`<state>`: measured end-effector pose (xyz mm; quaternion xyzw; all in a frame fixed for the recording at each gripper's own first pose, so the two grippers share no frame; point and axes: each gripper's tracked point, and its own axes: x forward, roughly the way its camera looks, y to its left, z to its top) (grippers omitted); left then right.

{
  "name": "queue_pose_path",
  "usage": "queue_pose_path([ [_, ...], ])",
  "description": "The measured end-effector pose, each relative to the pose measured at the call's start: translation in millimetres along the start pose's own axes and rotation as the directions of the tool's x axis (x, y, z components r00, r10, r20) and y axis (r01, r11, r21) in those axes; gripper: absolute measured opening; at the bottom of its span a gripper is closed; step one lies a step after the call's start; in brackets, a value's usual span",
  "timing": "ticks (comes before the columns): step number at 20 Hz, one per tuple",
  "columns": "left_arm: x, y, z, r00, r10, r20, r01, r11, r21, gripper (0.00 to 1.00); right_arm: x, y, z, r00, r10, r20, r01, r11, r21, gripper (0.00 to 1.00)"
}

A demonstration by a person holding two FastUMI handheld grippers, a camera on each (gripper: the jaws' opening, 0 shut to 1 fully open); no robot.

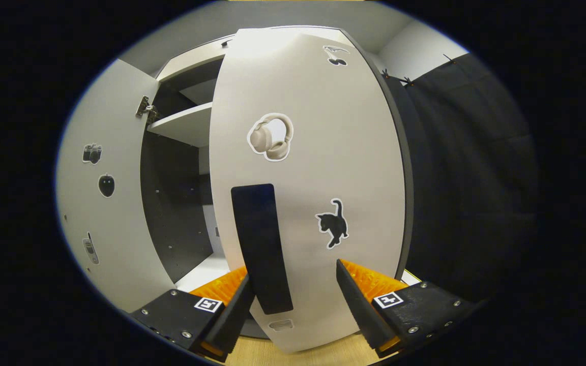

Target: Grab one shoe with the right hand and put it into the shoe cabinet, grab the other shoe with the left hand and put it into the shoe cabinet; then close the right door with the right hand and the left door with the left hand.

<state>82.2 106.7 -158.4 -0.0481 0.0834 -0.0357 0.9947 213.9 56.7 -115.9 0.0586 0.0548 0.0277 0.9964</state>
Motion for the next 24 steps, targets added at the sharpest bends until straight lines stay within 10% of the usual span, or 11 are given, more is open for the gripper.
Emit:
queue_pose_path([
  [24, 40, -108, -19, 0.979, -0.204, -0.017, 0.204, 0.979, 0.011, 0.96, -138, -72, 49, 0.991, -0.074, 0.114, 0.079, 0.996, -0.042, 0.95],
])
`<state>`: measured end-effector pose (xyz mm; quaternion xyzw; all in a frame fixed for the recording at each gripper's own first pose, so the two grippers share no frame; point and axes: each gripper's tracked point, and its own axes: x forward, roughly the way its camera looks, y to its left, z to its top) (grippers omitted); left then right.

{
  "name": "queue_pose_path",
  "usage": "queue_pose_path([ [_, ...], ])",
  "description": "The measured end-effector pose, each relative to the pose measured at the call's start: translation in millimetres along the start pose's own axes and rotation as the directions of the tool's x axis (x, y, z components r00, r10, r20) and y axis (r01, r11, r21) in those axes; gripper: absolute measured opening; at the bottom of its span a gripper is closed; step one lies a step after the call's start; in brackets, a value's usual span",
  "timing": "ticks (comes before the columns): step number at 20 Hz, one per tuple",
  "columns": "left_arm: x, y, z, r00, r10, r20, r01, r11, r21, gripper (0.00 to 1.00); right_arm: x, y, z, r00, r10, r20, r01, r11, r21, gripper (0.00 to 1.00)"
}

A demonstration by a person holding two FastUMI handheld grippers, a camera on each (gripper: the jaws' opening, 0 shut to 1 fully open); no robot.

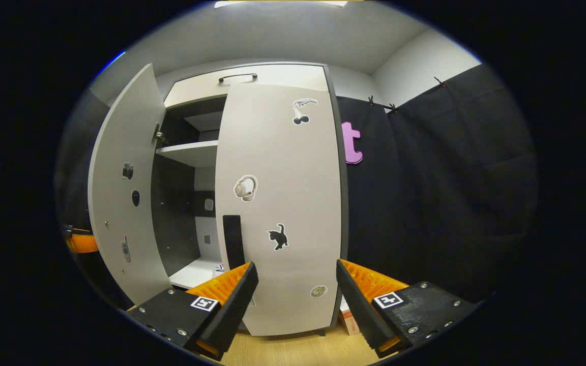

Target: Grab one shoe with the right hand and put it into the shoe cabinet, grab the other shoe with the left hand and put it into the shoe cabinet; then close the right door with the right hand and the left door with the left hand.

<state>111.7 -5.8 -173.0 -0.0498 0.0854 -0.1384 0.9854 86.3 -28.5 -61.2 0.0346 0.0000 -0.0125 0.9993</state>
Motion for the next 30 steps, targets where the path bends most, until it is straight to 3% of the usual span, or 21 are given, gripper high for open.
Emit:
queue_pose_path([
  [10, 48, -47, -12, 0.998, -0.06, -0.006, 0.059, 0.996, -0.072, 0.94, -29, -37, 8, 0.998, -0.057, 0.022, 0.058, 0.997, -0.053, 0.95],
  [11, 60, -52, -13, 0.998, -0.056, -0.007, 0.056, 0.996, -0.071, 0.94, -31, -40, 9, 0.998, -0.062, 0.026, 0.063, 0.996, -0.058, 0.99],
  [13, 83, -65, -15, 0.998, -0.068, -0.012, 0.067, 0.995, -0.071, 0.97, -35, -48, 12, 0.997, -0.07, 0.031, 0.072, 0.996, -0.058, 0.95],
  [16, 107, -76, -14, 0.999, -0.043, -0.008, 0.042, 0.999, -0.027, 0.99, -39, -68, 14, 0.994, -0.105, 0.034, 0.107, 0.992, -0.06, 0.99],
  [17, 113, -77, -14, 1.0, -0.029, -0.007, 0.029, 1.0, -0.011, 1.0, -42, -76, 14, 0.992, -0.118, 0.035, 0.12, 0.991, -0.061, 0.95],
  [21, 122, -82, -11, 1.0, -0.006, -0.013, 0.006, 1.0, -0.009, 1.0, -47, -96, 11, 0.988, -0.15, 0.025, 0.151, 0.987, -0.053, 0.95],
  [24, 131, -84, -13, 1.0, 0.008, -0.02, -0.009, 1.0, -0.02, 1.0, -46, -102, 8, 0.988, -0.154, 0.018, 0.155, 0.986, -0.061, 0.99],
  [30, 148, -88, -10, 0.998, 0.066, -0.021, -0.066, 0.998, 0.001, 1.0, -42, -104, 7, 0.992, -0.129, 0.012, 0.13, 0.987, -0.092, 0.95],
])
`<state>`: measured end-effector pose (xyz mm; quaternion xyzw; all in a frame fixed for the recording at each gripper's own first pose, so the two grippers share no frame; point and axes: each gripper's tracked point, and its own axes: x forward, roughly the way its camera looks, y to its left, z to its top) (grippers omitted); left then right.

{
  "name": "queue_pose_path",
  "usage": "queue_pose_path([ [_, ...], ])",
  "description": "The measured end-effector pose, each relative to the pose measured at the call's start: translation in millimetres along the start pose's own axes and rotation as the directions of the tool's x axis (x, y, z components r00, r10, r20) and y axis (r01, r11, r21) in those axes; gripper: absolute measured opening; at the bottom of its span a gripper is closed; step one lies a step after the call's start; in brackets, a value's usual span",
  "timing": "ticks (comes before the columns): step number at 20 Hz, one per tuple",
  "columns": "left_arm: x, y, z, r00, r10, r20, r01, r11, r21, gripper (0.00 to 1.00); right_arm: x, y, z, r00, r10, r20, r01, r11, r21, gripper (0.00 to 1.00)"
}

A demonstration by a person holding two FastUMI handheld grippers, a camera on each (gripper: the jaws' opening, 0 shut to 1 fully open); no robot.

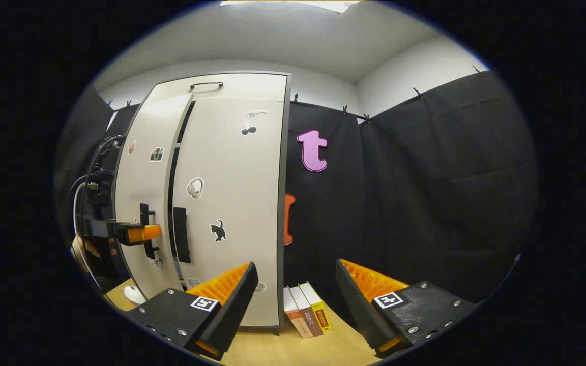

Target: Grab one shoe with the right hand and put it into the shoe cabinet, grab the other shoe with the left hand and put it into the shoe cabinet; then close the right door with the right hand and the left door with the left hand.

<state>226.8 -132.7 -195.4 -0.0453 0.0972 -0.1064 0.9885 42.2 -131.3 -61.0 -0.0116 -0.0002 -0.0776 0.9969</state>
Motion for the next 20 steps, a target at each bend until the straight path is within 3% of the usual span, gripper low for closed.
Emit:
queue_pose_path([
  [1, -2, 1, -1, 1.0, 0.016, -0.002, -0.016, 1.0, 0.001, 1.0, 2, 1, 1, 1.0, 0.009, 0.001, -0.009, 1.0, -0.002, 0.99],
  [2, -3, 1, 0, 0.999, 0.033, 0.0, -0.033, 0.999, 0.012, 0.99, 4, 2, 2, 1.0, 0.018, -0.001, -0.018, 1.0, -0.005, 0.95],
  [5, -3, 0, -6, 0.998, 0.057, -0.03, -0.056, 0.998, 0.03, 1.0, 8, 5, 10, 0.999, 0.051, -0.004, -0.051, 0.999, -0.013, 0.95],
  [6, -6, 1, -5, 0.998, 0.056, -0.033, -0.055, 0.998, 0.021, 1.0, 10, 6, 15, 0.998, 0.062, 0.001, -0.062, 0.998, -0.016, 0.99],
  [7, -15, -1, -4, 0.999, 0.04, -0.038, -0.039, 0.999, 0.009, 1.0, 12, 8, 19, 0.997, 0.074, 0.004, -0.074, 0.997, -0.014, 0.95],
  [8, -29, -2, -1, 0.999, 0.021, -0.042, -0.021, 1.0, -0.002, 1.0, 13, 11, 24, 0.996, 0.089, 0.005, -0.089, 0.996, -0.01, 0.99],
  [10, -63, 9, 13, 0.999, 0.024, -0.031, -0.024, 1.0, -0.001, 1.0, 15, 17, 33, 0.992, 0.122, 0.007, -0.122, 0.992, -0.005, 0.95],
  [15, -162, 73, 64, 0.989, 0.14, 0.056, -0.14, 0.99, -0.007, 0.99, 16, 35, 60, 0.978, 0.207, 0.033, -0.207, 0.978, -0.02, 0.95],
  [20, -255, 146, 119, 0.939, 0.296, 0.176, -0.294, 0.955, -0.038, 0.96, 10, 61, 87, 0.959, 0.272, 0.082, -0.271, 0.962, -0.014, 0.95],
])
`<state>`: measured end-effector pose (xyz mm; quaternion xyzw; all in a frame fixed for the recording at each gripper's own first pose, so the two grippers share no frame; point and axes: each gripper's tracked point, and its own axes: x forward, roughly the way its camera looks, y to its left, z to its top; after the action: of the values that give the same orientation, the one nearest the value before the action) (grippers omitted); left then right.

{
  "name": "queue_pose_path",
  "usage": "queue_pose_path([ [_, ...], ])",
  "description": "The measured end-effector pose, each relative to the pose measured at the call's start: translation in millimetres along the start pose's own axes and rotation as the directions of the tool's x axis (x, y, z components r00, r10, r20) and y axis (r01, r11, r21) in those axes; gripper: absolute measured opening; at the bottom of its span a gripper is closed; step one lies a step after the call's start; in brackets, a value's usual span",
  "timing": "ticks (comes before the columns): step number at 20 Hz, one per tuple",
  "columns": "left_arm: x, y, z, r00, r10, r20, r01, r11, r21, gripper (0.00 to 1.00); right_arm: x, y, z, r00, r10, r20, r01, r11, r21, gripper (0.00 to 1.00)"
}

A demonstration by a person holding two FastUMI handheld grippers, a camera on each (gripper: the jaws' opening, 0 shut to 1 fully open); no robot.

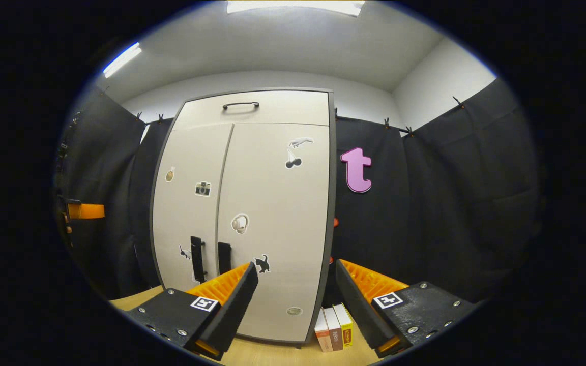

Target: Grab one shoe with the right hand and put it into the shoe cabinet, grab the other shoe with the left hand and put it into the shoe cabinet; then close the right door with the right hand and the left door with the left hand.

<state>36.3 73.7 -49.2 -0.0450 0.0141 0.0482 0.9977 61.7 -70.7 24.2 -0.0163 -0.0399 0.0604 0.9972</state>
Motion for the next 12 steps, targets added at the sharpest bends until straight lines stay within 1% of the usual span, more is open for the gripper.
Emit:
queue_pose_path([
  [1, -12, 12, 11, 0.999, 0.026, 0.022, -0.026, 1.0, 0.005, 0.96, 0, 6, 3, 1.0, 0.008, 0.005, -0.008, 1.0, -0.008, 0.95],
  [2, -22, 24, 20, 0.998, 0.048, 0.041, -0.049, 0.999, 0.011, 0.93, 0, 10, 6, 1.0, 0.014, 0.012, -0.014, 1.0, -0.015, 0.95],
  [3, -32, 36, 28, 0.996, 0.073, 0.057, -0.074, 0.997, 0.023, 0.96, 0, 15, 8, 1.0, 0.018, 0.017, -0.018, 1.0, -0.021, 0.95],
  [5, -44, 56, 36, 0.991, 0.115, 0.075, -0.119, 0.992, 0.049, 0.96, -2, 24, 11, 0.999, 0.026, 0.023, -0.026, 0.999, -0.02, 0.95],
  [8, -53, 61, 38, 0.992, 0.103, 0.074, -0.108, 0.992, 0.064, 0.96, -8, 33, 16, 0.999, 0.026, 0.03, -0.025, 0.999, -0.029, 0.95],
  [12, -55, 64, 38, 0.995, 0.069, 0.069, -0.073, 0.995, 0.066, 0.96, -22, 43, 24, 0.999, 0.0, 0.042, 0.001, 1.0, -0.031, 0.95],
])
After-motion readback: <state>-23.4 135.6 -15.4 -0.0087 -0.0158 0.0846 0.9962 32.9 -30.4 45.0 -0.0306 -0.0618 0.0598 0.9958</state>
